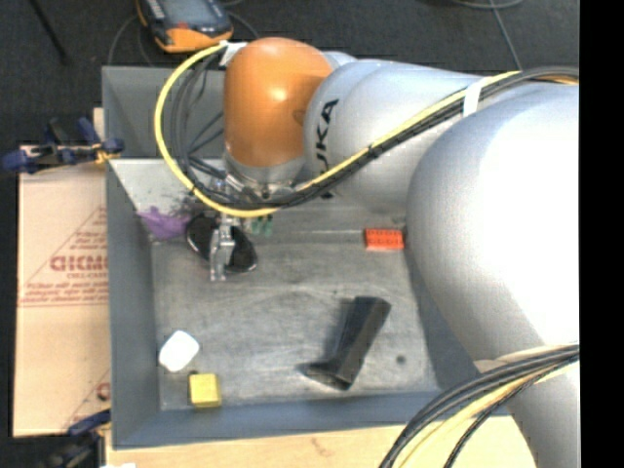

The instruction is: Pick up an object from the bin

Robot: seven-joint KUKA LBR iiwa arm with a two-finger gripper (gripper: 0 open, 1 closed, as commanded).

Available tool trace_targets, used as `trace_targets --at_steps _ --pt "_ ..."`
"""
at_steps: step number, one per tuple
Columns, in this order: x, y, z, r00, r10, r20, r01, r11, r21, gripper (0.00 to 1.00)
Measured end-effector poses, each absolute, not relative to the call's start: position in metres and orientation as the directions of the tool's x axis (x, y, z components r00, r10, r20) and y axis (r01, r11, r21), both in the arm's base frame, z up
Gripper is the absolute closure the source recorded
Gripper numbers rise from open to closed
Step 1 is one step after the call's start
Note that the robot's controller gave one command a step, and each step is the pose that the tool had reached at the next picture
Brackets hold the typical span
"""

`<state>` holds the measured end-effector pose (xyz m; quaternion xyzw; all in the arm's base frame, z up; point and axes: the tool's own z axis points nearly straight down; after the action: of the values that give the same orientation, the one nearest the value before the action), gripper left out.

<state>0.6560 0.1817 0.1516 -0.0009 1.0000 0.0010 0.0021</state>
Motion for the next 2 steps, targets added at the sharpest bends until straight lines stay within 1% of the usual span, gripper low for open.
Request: trace_targets --at_steps 1,2 --pt "0.6184 0.1217 0.0783 -0.990 0.139 -0.013 0.139 0.990 0.005 1.00" --pt "0.6183 0.1217 0.0783 -0.990 0.141 -0.013 0.141 0.990 0.005 1.00"
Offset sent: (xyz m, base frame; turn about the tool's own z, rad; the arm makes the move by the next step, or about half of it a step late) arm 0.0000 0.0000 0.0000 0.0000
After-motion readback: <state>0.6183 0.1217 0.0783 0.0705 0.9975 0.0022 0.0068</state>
